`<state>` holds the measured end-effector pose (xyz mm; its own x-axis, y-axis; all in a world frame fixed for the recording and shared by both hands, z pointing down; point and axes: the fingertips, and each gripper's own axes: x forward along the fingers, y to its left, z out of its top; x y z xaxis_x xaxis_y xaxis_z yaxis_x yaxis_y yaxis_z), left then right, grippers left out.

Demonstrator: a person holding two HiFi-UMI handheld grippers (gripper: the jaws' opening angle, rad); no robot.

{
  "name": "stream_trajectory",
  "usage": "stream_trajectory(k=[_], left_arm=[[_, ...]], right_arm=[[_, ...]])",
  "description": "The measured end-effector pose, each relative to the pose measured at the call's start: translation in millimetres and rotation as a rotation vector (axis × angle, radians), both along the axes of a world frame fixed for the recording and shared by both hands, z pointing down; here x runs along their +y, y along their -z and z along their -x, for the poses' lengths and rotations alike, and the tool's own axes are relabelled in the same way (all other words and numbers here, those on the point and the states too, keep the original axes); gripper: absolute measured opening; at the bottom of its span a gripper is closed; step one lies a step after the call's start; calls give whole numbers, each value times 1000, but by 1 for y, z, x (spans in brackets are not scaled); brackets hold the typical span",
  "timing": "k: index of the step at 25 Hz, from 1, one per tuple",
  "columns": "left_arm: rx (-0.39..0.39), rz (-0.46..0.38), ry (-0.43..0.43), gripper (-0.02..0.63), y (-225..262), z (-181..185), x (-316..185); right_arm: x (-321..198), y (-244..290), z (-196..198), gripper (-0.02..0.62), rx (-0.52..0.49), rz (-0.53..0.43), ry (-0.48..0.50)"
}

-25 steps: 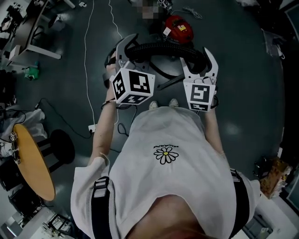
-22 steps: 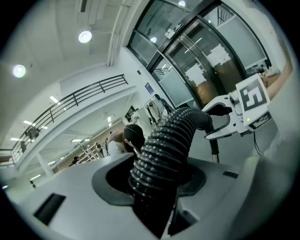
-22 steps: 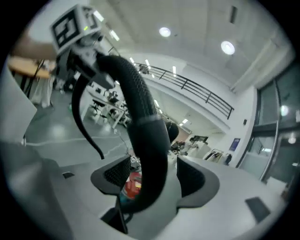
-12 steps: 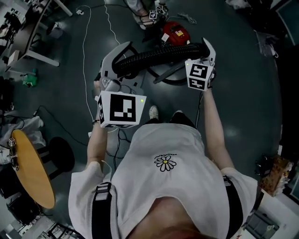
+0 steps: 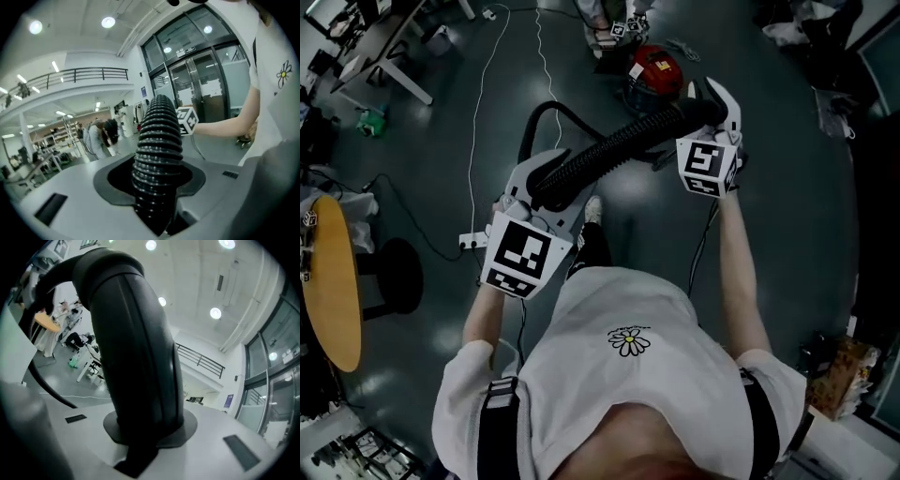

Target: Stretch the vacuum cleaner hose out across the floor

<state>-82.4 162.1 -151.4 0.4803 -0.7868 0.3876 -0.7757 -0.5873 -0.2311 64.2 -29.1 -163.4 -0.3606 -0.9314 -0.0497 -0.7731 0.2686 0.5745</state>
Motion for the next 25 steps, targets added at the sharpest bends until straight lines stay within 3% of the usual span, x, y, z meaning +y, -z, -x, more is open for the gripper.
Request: stream_trajectory(k=[5,8,9,10,13,14,16,18,20,25], left_arm=[[320,235,-192,192,-16,-91,146],[560,365,-434,190,12,-138,241],[608,393,-504,190,22,-152,267],[618,403,-559,190,27,-165,289],[536,379,-690,190,22,-210,356],[538,377,-724,190,18,-223,380],[615,392,-769,190,12,-238,431],[735,422,-794,188,6,-241,488],[804,424,-801,183,1,-242,548],[798,364,-746,183,-3,-243,690]], right_arm=[[93,21,-38,77,88,-71,72],[157,31,-44,74,90,-47,193],[177,33,-44,74,89,-38,242],[195,33,-45,74,87,-27,288],[259,32,-41,74,77,-27,422],[283,29,-37,74,77,-33,463],[333,18,-32,74,83,-39,528],[388,-3,-32,74,107,-37,571],[451,-15,-24,75,127,-21,613],[609,-20,18,75,178,42,744]])
